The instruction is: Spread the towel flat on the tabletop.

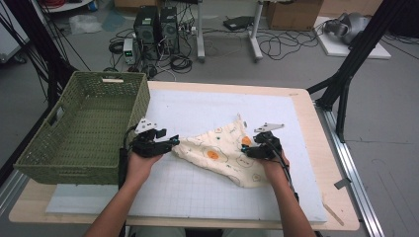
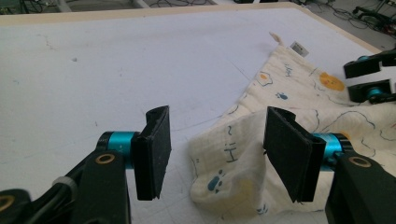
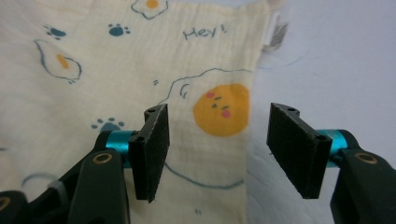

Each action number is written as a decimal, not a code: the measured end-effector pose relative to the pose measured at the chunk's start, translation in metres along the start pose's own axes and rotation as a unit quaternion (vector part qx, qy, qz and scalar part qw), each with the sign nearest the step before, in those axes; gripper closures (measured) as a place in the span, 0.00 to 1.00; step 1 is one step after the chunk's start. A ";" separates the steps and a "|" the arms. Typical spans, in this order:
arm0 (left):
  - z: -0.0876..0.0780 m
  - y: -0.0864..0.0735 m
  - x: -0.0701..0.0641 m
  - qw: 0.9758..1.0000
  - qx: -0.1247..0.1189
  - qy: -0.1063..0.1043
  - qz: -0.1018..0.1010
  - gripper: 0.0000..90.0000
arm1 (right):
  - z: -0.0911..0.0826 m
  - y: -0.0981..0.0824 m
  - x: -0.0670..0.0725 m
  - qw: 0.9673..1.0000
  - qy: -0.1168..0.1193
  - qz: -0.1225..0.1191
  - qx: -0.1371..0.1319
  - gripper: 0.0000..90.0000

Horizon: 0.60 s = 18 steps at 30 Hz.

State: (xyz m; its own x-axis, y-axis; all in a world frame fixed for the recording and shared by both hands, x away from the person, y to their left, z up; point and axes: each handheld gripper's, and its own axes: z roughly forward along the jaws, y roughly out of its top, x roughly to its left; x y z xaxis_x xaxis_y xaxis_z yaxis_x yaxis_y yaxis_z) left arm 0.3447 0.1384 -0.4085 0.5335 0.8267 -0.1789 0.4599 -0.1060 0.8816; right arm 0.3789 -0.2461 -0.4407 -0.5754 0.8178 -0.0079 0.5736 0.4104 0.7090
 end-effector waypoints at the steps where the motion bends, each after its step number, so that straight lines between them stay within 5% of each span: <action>1: 0.000 0.000 0.000 1.000 0.000 -0.001 0.000 0.46 | 0.005 0.001 0.000 1.000 0.005 -0.003 0.006 0.48; 3: 0.000 0.000 0.000 1.000 -0.001 -0.003 -0.001 0.46 | 0.007 0.003 -0.001 1.000 0.018 -0.001 -0.003 0.70; 4: 0.000 0.000 0.000 1.000 0.000 -0.005 0.000 0.46 | 0.006 0.004 0.000 1.000 0.022 -0.012 -0.001 0.89; 5: 0.000 0.000 0.000 1.000 0.002 -0.005 0.001 0.46 | 0.006 0.005 0.001 0.999 0.012 -0.036 0.001 0.94; 8: 0.000 0.000 0.000 1.000 0.004 -0.006 -0.002 0.47 | 0.004 0.009 0.000 0.998 -0.028 -0.050 0.005 0.96; 10: 0.000 0.000 0.000 1.000 0.006 -0.006 -0.002 0.47 | 0.000 0.009 -0.008 0.997 -0.072 -0.032 -0.007 0.96; 13: 0.003 0.000 -0.001 1.000 0.012 -0.007 -0.003 0.47 | -0.009 0.006 -0.025 0.989 -0.143 0.004 -0.021 0.95; 15: 0.006 0.001 -0.001 1.000 0.016 -0.013 -0.002 0.47 | -0.011 0.001 -0.035 0.987 -0.157 0.031 -0.015 0.93; 18: 0.014 0.002 -0.001 0.999 0.023 -0.023 -0.003 0.46 | -0.015 -0.003 -0.039 0.989 -0.141 0.045 -0.020 0.82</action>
State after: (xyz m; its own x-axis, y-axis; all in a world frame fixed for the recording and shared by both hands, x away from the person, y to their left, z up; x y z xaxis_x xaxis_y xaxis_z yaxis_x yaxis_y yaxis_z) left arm 0.3545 0.1298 -0.4125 0.5626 0.8010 -0.2045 0.4950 -0.1283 0.8594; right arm 0.3909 -0.2851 -0.4321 -0.3352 0.9322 -0.1362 0.5875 0.3199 0.7433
